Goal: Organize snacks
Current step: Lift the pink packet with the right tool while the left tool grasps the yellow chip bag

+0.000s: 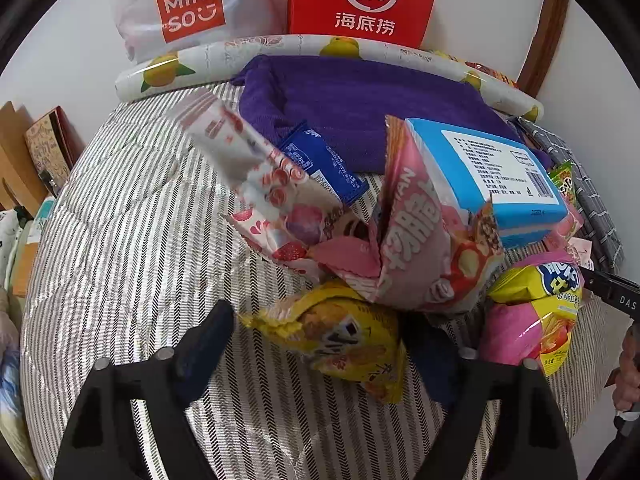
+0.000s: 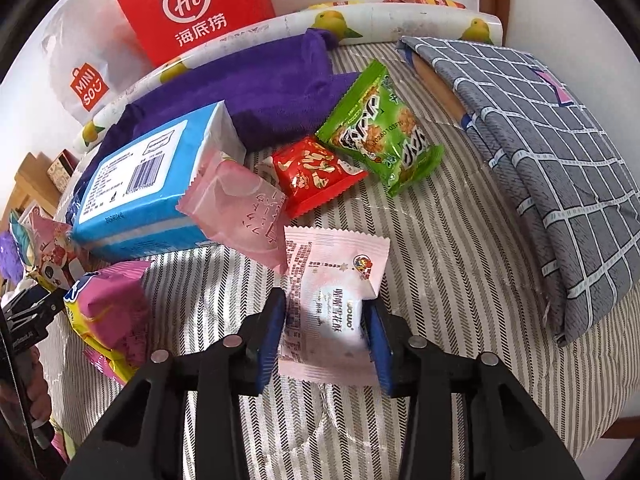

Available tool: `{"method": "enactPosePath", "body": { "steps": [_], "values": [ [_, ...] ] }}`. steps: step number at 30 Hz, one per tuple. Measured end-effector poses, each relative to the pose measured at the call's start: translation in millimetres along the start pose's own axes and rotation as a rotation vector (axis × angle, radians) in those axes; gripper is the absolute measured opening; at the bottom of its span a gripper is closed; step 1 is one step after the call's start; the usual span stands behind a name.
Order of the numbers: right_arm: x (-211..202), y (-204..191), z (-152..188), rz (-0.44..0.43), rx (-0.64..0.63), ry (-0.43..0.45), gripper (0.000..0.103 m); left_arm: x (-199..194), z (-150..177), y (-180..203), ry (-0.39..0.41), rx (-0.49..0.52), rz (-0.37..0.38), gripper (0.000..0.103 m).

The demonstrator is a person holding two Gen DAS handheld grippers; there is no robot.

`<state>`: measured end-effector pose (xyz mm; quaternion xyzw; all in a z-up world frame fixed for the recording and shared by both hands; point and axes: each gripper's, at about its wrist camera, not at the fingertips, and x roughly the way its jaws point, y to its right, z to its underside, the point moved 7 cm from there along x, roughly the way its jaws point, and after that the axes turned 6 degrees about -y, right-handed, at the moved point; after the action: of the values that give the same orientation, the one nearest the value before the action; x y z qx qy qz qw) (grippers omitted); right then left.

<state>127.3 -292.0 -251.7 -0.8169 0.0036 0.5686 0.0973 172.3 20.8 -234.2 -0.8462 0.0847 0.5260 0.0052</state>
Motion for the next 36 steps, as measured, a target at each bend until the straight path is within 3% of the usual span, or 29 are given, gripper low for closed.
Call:
{"method": "enactPosePath", "body": {
  "steps": [2,7,36],
  "values": [
    [1,-1,-2,0.006,0.001,0.003,0.041,-2,0,1,0.005,0.006,0.009,0.072],
    [0,-3,-2,0.006,0.000,0.010,0.037,-9,5,-1,0.011,0.015,0.006,0.069],
    [-86,-41,-5,-0.026,-0.066,0.151,0.037,-107,0,-21,0.158,-0.050,0.002,0.067]
  ]
}}
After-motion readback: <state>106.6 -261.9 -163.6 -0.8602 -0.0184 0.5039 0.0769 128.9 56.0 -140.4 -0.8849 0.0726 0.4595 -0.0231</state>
